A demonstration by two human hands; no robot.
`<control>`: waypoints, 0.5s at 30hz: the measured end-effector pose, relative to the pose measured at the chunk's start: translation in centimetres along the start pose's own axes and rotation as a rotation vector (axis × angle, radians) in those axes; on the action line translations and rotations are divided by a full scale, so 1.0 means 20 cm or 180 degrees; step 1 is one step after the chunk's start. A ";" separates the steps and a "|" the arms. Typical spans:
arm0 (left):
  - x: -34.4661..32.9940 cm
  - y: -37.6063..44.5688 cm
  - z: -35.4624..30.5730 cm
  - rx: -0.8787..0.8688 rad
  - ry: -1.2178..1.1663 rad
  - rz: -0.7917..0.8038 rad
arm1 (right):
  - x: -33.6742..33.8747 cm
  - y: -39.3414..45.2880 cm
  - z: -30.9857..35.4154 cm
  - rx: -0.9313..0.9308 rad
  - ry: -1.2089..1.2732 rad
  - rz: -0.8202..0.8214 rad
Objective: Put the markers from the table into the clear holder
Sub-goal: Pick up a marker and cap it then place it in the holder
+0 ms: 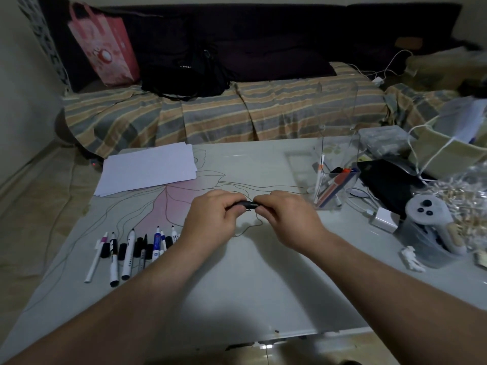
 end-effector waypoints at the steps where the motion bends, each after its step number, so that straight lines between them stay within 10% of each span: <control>1: 0.00 0.00 -0.01 -0.0109 0.0027 0.0081 | 0.00 0.00 -0.01 -0.0027 0.0116 0.0119; 9: -0.08 -0.02 -0.03 0.0890 -0.0560 0.0093 | 0.09 0.06 -0.02 -0.0078 0.0317 0.0872; 15: -0.21 -0.06 -0.07 0.0484 -0.0308 0.0599 | 0.55 0.18 -0.35 -0.1166 0.0519 -0.1280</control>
Point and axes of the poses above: each hand's wrist, its own y-axis towards the middle knuckle, its own x-axis out of the back of the hand, z = x × y, the point moved 5 cm from there along y, towards the middle knuckle, and after that the axes turned 11 degrees about -z, right-handed, at the moved point
